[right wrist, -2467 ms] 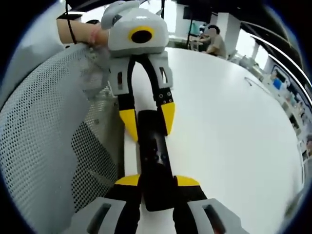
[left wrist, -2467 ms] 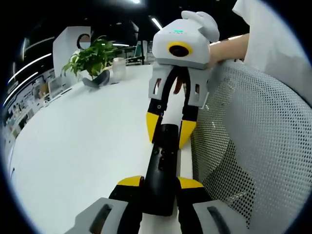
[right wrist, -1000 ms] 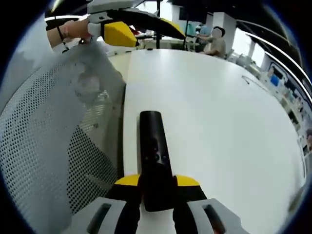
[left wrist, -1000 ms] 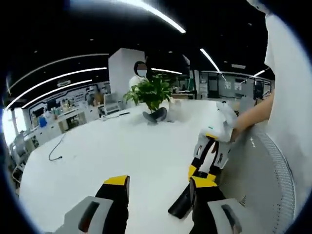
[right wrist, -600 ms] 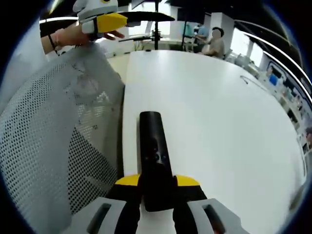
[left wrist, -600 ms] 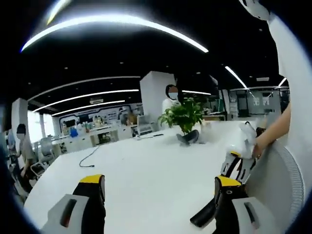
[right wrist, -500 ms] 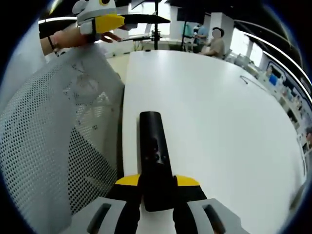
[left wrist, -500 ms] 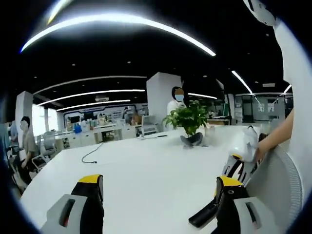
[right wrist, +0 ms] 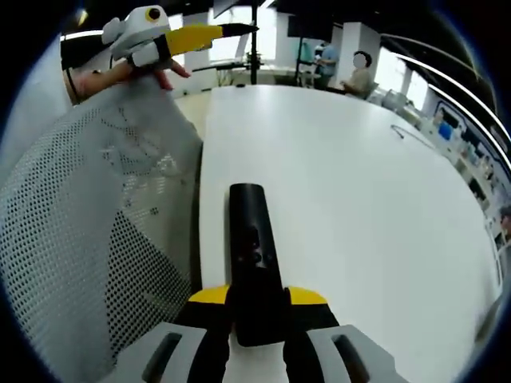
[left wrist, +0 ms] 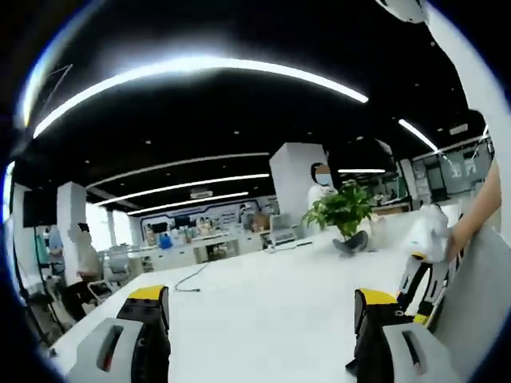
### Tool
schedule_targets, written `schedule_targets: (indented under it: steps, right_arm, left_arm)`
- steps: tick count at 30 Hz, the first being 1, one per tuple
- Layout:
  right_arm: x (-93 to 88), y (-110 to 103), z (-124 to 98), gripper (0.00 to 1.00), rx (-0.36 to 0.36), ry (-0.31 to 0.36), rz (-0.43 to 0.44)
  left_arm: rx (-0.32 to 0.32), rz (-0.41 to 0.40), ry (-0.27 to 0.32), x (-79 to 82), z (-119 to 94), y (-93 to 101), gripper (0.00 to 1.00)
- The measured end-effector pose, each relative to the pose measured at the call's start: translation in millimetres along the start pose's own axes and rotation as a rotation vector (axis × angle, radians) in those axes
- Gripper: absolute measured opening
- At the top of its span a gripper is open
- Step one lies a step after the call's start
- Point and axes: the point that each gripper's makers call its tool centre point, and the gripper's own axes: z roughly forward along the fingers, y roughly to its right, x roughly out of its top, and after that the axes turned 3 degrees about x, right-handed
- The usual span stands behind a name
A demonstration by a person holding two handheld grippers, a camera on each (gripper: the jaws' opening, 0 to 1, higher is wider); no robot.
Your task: Press the specified remote control buttons in sequence, fully releasing each button before pressing the next.
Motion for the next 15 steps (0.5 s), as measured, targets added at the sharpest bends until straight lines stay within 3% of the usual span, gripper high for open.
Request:
schedule_targets:
  steps: [3, 8, 12, 15]
  right_arm:
    - [0.4, 0, 0, 0.22, -0.002, -0.007, 0.0]
    - [1.0, -1, 1, 0.22, -0.002, -0.008, -0.016]
    - [2.8, 1, 2, 0.22, -0.001, -0.013, -0.009]
    - [4.2, 3, 3, 0.22, 0.004, -0.008, 0.019]
  left_arm:
    - [0.001, -0.021, -0.05, -7.9, 0, -0.5, 0.96]
    - [0.057, -0.118, -0.034, -8.4, -1, -15.6, 0.94]
    - [0.078, -0.104, -0.038, -9.3, -3, -19.3, 0.95]
    - [0.099, -0.127, -0.095, -19.7, -2, -23.0, 0.94]
